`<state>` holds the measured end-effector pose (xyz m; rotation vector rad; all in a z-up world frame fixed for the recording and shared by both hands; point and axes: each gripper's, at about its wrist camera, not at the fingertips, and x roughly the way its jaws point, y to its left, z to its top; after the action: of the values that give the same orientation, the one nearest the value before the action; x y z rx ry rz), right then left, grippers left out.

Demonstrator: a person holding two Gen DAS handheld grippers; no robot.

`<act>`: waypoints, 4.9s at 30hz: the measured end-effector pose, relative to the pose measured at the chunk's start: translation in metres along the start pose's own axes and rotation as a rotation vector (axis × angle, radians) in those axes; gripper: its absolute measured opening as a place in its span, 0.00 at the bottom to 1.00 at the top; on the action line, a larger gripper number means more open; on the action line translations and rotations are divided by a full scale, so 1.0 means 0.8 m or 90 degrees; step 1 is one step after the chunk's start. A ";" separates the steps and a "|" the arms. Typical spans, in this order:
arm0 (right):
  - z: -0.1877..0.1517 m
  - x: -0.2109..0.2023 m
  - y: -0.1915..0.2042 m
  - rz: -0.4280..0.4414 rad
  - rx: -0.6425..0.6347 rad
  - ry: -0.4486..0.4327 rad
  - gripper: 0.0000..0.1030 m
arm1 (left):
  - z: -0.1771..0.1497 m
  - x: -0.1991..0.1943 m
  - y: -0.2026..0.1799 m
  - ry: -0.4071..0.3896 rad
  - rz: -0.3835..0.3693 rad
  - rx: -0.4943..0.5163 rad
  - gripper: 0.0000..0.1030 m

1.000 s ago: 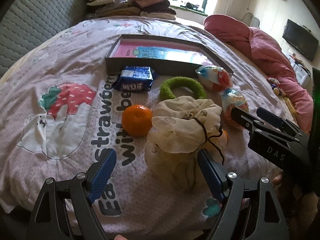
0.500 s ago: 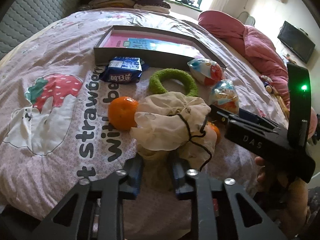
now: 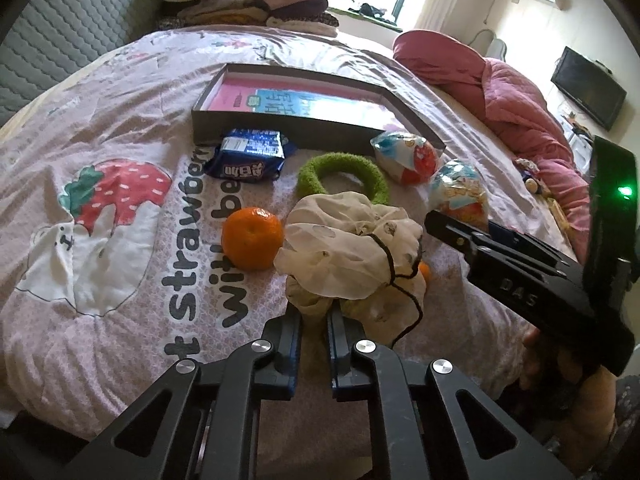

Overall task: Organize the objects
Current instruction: 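Carry the mesh bag and wrapped egg toward the pink book tray with both tools, then lower the mesh bag into the tray with the left tool while the right releases the egg there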

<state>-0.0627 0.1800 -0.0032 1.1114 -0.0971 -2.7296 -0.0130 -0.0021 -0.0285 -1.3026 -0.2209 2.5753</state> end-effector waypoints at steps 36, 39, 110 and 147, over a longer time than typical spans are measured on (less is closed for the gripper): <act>0.029 -0.049 0.019 -0.048 -0.076 -0.122 0.49 | 0.037 -0.041 -0.018 -0.123 0.081 0.033 0.10; 0.038 -0.051 0.018 -0.051 -0.077 -0.131 0.49 | 0.045 -0.043 -0.020 -0.133 0.089 0.034 0.10; 0.178 0.179 -0.063 -0.095 -0.061 0.070 0.49 | 0.272 0.164 0.052 -0.005 0.170 -0.021 0.10; 0.167 0.178 -0.067 -0.106 -0.052 0.103 0.52 | 0.268 0.162 0.047 0.017 0.142 0.009 0.61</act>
<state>-0.2635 0.2019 -0.0119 1.3684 0.1365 -2.7426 -0.2658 -0.0063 -0.0113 -1.4283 -0.0536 2.7339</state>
